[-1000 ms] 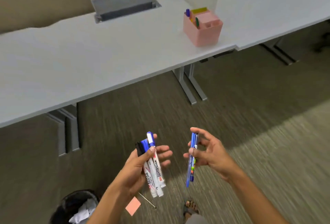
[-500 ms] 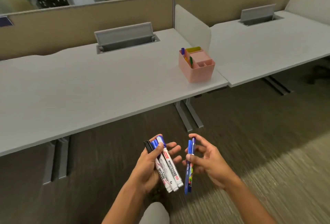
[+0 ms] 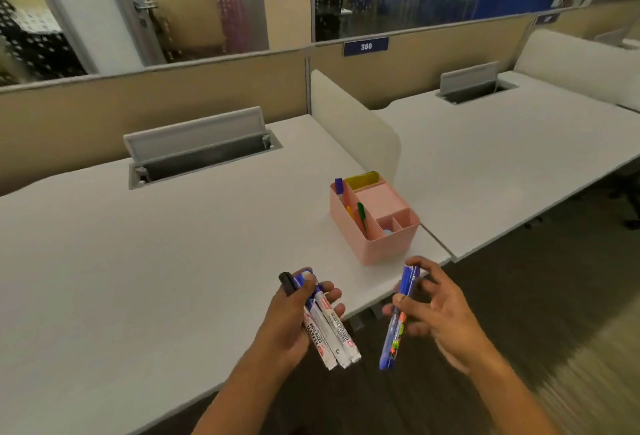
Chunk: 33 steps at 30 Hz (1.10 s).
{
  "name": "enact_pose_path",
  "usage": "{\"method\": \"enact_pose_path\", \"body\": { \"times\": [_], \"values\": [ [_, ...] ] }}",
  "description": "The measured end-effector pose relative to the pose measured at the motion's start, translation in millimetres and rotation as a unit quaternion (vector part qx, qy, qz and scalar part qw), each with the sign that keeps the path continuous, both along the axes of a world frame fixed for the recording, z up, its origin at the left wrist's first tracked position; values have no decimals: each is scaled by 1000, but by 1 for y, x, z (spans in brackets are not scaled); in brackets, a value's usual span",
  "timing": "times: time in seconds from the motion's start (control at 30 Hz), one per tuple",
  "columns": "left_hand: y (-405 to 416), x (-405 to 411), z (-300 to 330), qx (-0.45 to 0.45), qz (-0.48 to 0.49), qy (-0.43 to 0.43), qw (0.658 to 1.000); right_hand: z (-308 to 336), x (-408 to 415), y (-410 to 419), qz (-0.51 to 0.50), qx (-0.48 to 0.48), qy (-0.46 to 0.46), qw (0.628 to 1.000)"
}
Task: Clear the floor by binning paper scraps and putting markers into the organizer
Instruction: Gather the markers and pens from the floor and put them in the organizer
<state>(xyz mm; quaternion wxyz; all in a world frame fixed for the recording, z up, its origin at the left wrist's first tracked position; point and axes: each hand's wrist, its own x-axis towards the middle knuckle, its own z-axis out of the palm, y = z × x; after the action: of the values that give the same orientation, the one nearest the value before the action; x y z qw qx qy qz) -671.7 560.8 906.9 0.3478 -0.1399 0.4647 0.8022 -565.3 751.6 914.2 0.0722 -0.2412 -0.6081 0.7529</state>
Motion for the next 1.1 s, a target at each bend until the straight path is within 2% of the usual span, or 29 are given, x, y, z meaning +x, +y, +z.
{"method": "enact_pose_path", "body": {
  "times": [0.17,0.3,0.57,0.73,0.83,0.97,1.1],
  "values": [
    [53,-89,25,-45,-39,61,996,25,-79,58,-82,118,7,990],
    [100,-152,40,-27,-20,117,993,29,-138,98,-73,200,66,975],
    [176,-222,36,-132,79,218,964,-23,-211,117,72,359,65,928],
    [198,-240,20,-188,81,266,942,-47,-220,118,147,409,32,900],
    [203,-248,7,-206,54,263,941,-51,-224,120,168,417,12,893],
    [209,-251,-9,-217,25,251,943,-50,-226,123,176,436,9,882],
    [212,-250,-23,-246,8,266,932,-46,-229,136,141,439,16,887]
  ]
}}
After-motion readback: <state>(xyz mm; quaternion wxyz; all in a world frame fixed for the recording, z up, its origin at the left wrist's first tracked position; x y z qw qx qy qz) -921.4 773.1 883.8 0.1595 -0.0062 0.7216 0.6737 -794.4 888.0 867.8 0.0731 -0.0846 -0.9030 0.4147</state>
